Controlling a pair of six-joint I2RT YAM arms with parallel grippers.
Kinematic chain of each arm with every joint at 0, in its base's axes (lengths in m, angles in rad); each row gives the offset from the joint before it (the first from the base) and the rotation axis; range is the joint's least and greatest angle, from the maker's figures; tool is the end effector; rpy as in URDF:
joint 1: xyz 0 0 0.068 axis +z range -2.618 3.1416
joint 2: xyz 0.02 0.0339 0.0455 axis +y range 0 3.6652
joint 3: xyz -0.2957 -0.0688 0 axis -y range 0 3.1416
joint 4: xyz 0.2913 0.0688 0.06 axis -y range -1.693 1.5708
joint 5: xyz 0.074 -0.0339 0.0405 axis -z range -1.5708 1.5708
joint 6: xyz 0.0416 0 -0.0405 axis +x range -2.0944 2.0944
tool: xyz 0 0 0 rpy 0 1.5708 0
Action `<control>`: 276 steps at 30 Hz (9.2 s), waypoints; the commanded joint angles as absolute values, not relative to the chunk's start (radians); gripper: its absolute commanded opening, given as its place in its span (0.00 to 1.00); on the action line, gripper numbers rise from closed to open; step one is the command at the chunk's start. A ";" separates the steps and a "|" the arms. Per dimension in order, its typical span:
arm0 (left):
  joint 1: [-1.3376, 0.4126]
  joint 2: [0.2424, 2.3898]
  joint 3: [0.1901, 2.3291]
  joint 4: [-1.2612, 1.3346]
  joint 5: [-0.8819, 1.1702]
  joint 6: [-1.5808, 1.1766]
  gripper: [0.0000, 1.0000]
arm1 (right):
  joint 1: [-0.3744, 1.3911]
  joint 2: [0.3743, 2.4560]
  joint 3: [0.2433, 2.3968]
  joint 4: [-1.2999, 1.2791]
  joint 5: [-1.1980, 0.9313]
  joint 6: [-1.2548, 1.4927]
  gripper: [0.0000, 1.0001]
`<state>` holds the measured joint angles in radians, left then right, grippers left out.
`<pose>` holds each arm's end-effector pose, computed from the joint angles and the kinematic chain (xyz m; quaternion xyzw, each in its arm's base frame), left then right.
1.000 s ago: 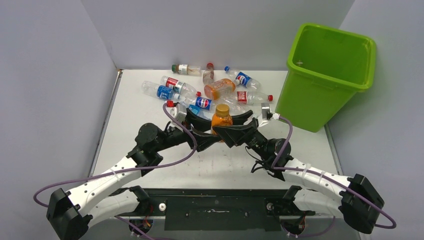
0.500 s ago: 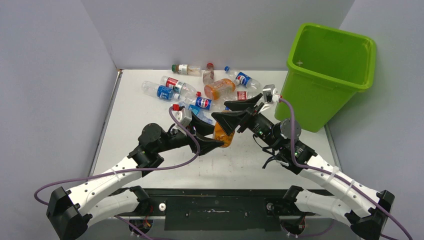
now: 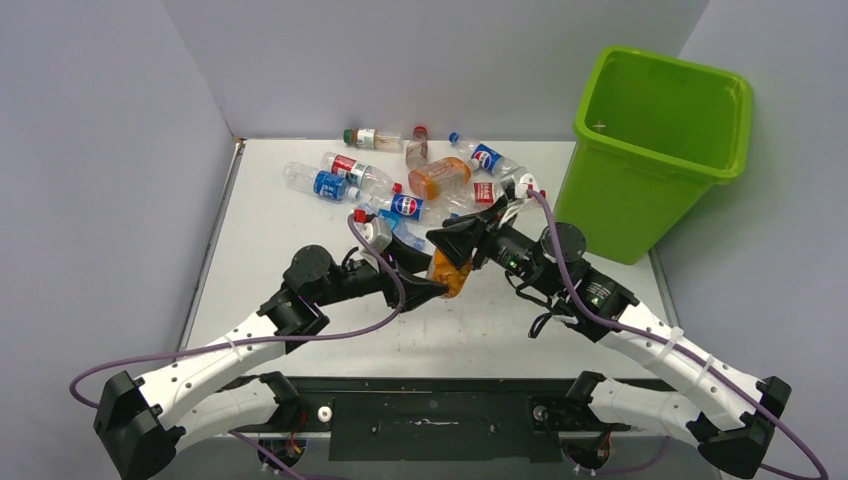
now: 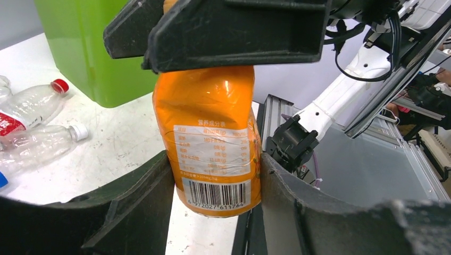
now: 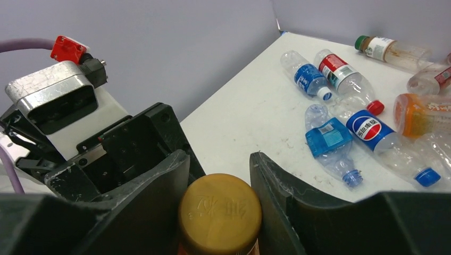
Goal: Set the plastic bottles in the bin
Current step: Place the plastic bottle in the trash bin, then pick up the plastic bottle at the center of the board, then place the plastic bottle in the trash bin.
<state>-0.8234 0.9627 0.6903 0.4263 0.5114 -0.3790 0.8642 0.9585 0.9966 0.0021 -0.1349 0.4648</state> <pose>0.1596 -0.2021 0.3525 0.3261 0.5717 -0.5513 0.5128 0.1606 0.1968 0.4312 -0.1848 0.6678 0.4805 0.5376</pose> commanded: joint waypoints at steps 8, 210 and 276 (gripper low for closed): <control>-0.852 0.906 0.687 0.477 0.425 -0.313 0.98 | 0.859 0.961 1.193 -0.163 0.013 0.331 0.05; -1.092 0.813 0.616 -0.067 0.230 0.597 0.85 | 1.227 1.066 1.137 -0.769 -0.003 0.212 0.05; -1.006 0.715 0.549 0.455 0.059 -0.005 0.00 | 1.117 0.816 0.744 0.633 0.455 0.370 0.65</control>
<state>-0.9939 0.7387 0.5453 0.3561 0.0502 -0.0319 1.1946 0.8444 0.7326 0.5743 0.5735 0.2520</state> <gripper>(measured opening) 0.394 0.652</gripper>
